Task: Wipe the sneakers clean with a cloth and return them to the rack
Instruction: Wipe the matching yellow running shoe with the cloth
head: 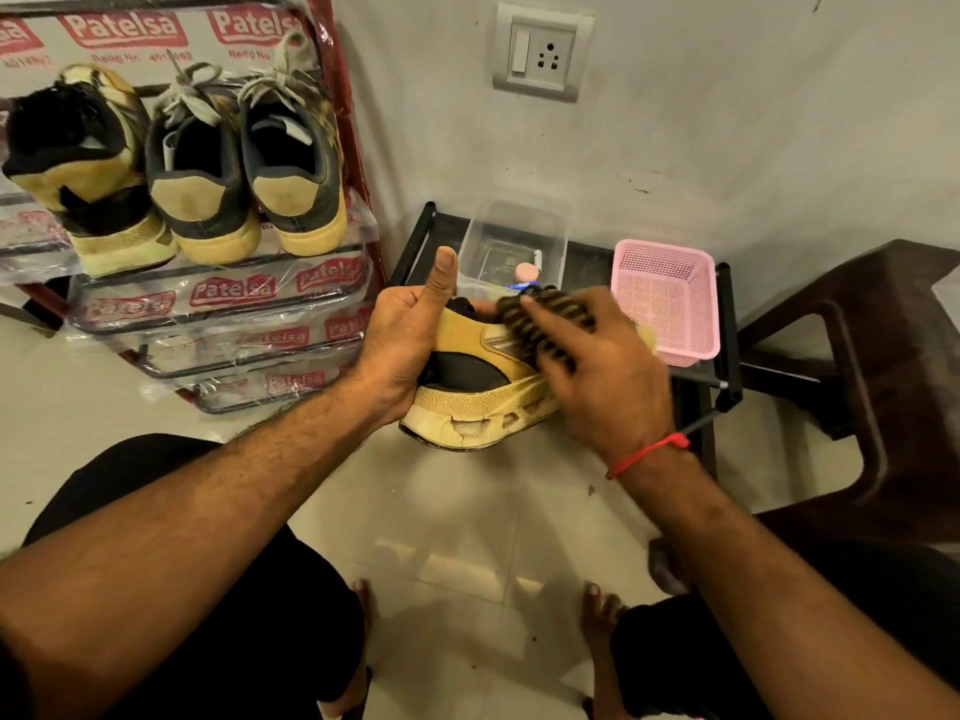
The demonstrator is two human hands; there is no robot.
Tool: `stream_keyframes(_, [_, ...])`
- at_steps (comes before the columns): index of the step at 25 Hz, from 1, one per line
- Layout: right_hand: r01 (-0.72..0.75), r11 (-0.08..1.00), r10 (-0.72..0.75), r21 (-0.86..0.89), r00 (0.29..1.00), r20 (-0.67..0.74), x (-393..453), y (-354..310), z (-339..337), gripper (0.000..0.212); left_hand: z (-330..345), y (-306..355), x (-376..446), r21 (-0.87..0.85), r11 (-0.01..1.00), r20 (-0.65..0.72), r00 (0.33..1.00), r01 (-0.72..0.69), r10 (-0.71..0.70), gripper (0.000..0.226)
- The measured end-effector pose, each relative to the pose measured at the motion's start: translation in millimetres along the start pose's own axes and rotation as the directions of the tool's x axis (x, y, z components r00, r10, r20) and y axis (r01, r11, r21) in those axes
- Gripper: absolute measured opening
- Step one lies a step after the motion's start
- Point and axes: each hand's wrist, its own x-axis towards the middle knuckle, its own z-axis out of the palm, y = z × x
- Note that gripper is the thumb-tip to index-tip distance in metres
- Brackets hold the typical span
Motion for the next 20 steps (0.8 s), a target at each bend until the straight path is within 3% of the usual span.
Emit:
stream_keyframes(2, [-0.262,0.965,0.262,-0.009,0.964,0.037,6,37,-2,0.040,-3,4,1,-0.009,1.000,0.004,1.000,-0.019,0.019,0.076])
stream_keyframes(4, [-0.375,0.927,0.375,-0.001,0.925,0.063,6,43,-4,0.042,-2,5,1,-0.020,1.000,0.004,1.000,-0.011,0.012,0.069])
stream_keyframes(5, [-0.337,0.941,0.334,0.032,0.940,0.074,3,27,-4,0.044,0,5,0,-0.021,1.000,-0.006,1.000,-0.007,0.007,0.070])
stream_keyframes(7, [-0.114,0.987,0.109,0.116,0.993,0.044,-12,-22,2,0.047,3,3,-3,-0.014,1.000,-0.011,1.000,-0.011,0.011,0.074])
stream_keyframes(10, [0.188,0.980,-0.191,0.067,0.981,0.042,-30,-63,8,0.043,5,1,-4,0.006,1.000,0.033,0.999,-0.017,0.016,0.076])
stream_keyframes(12, [0.149,0.989,-0.149,0.005,0.989,0.022,-11,-32,3,0.042,3,2,-4,-0.021,0.999,0.066,0.997,0.030,-0.028,0.080])
stream_keyframes(15, [-0.048,0.996,0.048,0.072,0.999,-0.010,-1,-9,-3,0.043,7,6,-7,-0.016,0.998,0.099,0.994,0.057,-0.055,0.077])
stream_keyframes(18, [0.115,0.993,-0.114,0.031,0.993,-0.037,-13,-32,0,0.045,10,8,-8,0.002,0.994,0.105,0.989,0.108,-0.108,0.075])
stream_keyframes(20, [0.108,0.993,-0.106,0.042,0.993,-0.043,-5,-32,-7,0.048,9,10,-10,-0.028,0.988,0.162,0.976,0.154,-0.147,0.089])
